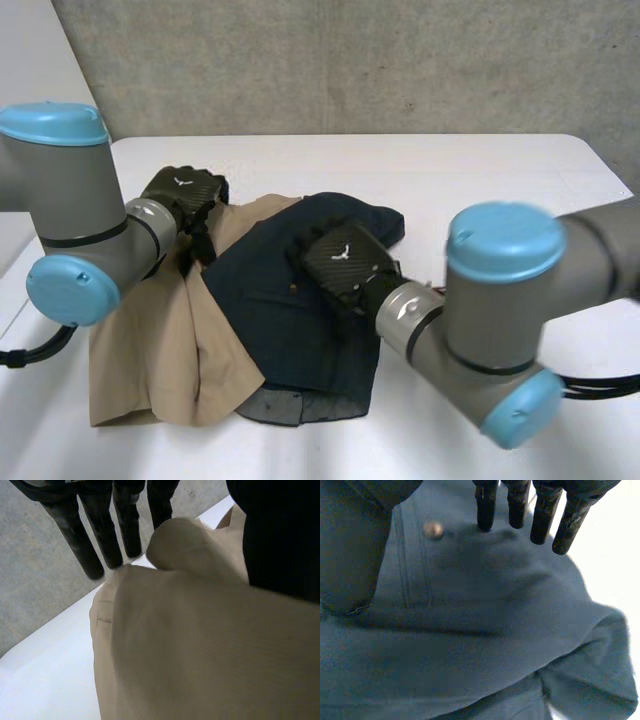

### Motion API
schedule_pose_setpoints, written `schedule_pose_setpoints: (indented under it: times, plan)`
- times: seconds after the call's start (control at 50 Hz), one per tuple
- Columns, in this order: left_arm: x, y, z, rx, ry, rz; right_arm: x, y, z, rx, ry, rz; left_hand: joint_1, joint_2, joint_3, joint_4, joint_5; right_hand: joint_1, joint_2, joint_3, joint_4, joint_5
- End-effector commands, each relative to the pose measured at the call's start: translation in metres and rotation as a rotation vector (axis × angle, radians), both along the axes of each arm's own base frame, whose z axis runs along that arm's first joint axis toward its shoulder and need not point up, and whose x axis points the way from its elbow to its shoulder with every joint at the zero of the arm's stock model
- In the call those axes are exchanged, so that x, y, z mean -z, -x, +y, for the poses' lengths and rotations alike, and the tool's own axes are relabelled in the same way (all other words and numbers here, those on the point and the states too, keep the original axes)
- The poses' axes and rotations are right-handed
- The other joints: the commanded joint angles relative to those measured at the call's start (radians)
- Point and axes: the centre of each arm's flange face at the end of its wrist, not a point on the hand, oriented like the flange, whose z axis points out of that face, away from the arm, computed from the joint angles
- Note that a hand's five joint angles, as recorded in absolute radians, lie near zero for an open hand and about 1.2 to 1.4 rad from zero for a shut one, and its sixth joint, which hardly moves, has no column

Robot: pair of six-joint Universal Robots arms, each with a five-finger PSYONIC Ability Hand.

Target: Fold the laundry.

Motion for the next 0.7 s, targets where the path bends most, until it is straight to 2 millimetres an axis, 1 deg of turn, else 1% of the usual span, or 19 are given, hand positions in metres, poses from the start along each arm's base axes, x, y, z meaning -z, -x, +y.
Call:
schedule_pose_setpoints:
  times: [0.02, 0.04, 0.06, 0.1, 0.2, 0.22, 0.26, 0.3, 0.36, 0.38, 0.44, 0.46, 0.54, 0.56, 0.58, 0.6, 0.62, 0.66, 0.7]
  plan:
    - [0.001, 0.001, -0.009, -0.007, 0.012, 0.006, 0.045, -0.007, -0.022, 0.115, 0.020, 0.055, 0.651, 0.667, 0.680, 0.676, 0.683, 0.440, 0.420, 0.426, 0.407, 0.397]
    - [0.001, 0.001, -0.011, -0.010, 0.015, 0.007, 0.047, -0.007, -0.024, 0.126, 0.023, 0.061, 0.756, 0.773, 0.786, 0.782, 0.789, 0.599, 0.579, 0.585, 0.566, 0.555]
    - [0.001, 0.001, -0.013, -0.014, 0.015, 0.007, 0.048, -0.006, -0.025, 0.143, 0.028, 0.065, 0.859, 0.876, 0.889, 0.885, 0.892, 0.909, 0.888, 0.895, 0.875, 0.865]
    - [-0.003, -0.002, -0.019, -0.030, 0.033, 0.012, 0.049, -0.005, -0.026, 0.154, 0.029, 0.068, 0.901, 0.917, 0.930, 0.926, 0.933, 1.197, 1.177, 1.183, 1.164, 1.154]
    - [-0.023, -0.019, -0.039, -0.122, 0.106, 0.022, 0.038, -0.001, -0.028, 0.167, 0.045, 0.058, 0.901, 0.917, 0.930, 0.926, 0.933, 1.198, 1.178, 1.184, 1.165, 1.155]
    - [-0.027, -0.022, -0.042, -0.138, 0.120, 0.023, 0.026, 0.002, -0.027, 0.171, 0.063, 0.043, 0.901, 0.917, 0.930, 0.926, 0.933, 1.198, 1.178, 1.184, 1.165, 1.155]
    - [-0.044, -0.036, -0.056, -0.198, 0.179, 0.024, 0.014, 0.004, -0.024, 0.172, 0.078, 0.027, 0.901, 0.917, 0.930, 0.926, 0.933, 1.198, 1.178, 1.184, 1.165, 1.155]
    - [-0.051, -0.044, -0.063, -0.225, 0.208, 0.021, -0.003, 0.009, -0.019, 0.172, 0.107, 0.019, 0.901, 0.917, 0.930, 0.926, 0.933, 1.198, 1.178, 1.184, 1.165, 1.155]
    - [-0.065, -0.067, -0.080, -0.295, 0.279, -0.005, -0.018, 0.019, -0.019, 0.180, 0.168, 0.045, 0.901, 0.917, 0.930, 0.926, 0.933, 1.198, 1.178, 1.184, 1.165, 1.155]
    - [-0.072, -0.080, -0.089, -0.330, 0.316, -0.020, -0.021, 0.024, -0.020, 0.189, 0.186, 0.062, 0.901, 0.917, 0.930, 0.926, 0.933, 1.198, 1.178, 1.184, 1.165, 1.155]
    - [-0.082, -0.100, -0.101, -0.392, 0.379, -0.044, -0.025, 0.038, -0.025, 0.210, 0.235, 0.120, 0.901, 0.917, 0.930, 0.926, 0.933, 1.198, 1.178, 1.184, 1.165, 1.155]
    - [-0.088, -0.112, -0.108, -0.438, 0.419, -0.058, -0.023, 0.041, -0.026, 0.212, 0.242, 0.136, 0.901, 0.917, 0.930, 0.926, 0.933, 1.198, 1.178, 1.184, 1.165, 1.155]
    - [-0.097, -0.132, -0.117, -0.552, 0.493, -0.076, -0.015, 0.049, -0.024, 0.208, 0.250, 0.196, 0.901, 0.917, 0.930, 0.926, 0.933, 1.198, 1.178, 1.184, 1.165, 1.155]
    - [-0.097, -0.132, -0.117, -0.559, 0.499, -0.074, -0.013, 0.050, -0.023, 0.206, 0.246, 0.203, 0.901, 0.917, 0.930, 0.926, 0.933, 1.198, 1.178, 1.184, 1.165, 1.155]
    - [-0.095, -0.129, -0.117, -0.558, 0.498, -0.075, -0.009, 0.050, -0.020, 0.204, 0.241, 0.216, 0.724, 0.740, 0.753, 0.749, 0.757, 1.198, 1.178, 1.184, 1.165, 1.155]
    - [-0.091, -0.127, -0.116, -0.554, 0.491, -0.079, -0.008, 0.051, -0.020, 0.206, 0.238, 0.220, 0.141, 0.157, 0.170, 0.166, 0.173, 1.198, 1.178, 1.184, 1.165, 1.155]
    - [-0.089, -0.124, -0.115, -0.547, 0.485, -0.081, -0.007, 0.052, -0.019, 0.207, 0.235, 0.223, -0.150, -0.133, -0.120, -0.124, -0.117, 1.198, 1.178, 1.184, 1.165, 1.155]
    - [-0.086, -0.118, -0.113, -0.533, 0.477, -0.078, -0.004, 0.053, -0.017, 0.204, 0.221, 0.226, -0.321, -0.304, -0.291, -0.295, -0.288, 1.198, 1.178, 1.184, 1.165, 1.155]
    - [-0.077, -0.111, -0.110, -0.515, 0.451, -0.081, -0.002, 0.053, -0.015, 0.203, 0.213, 0.226, -0.321, -0.304, -0.291, -0.295, -0.288, 1.198, 1.178, 1.184, 1.165, 1.155]
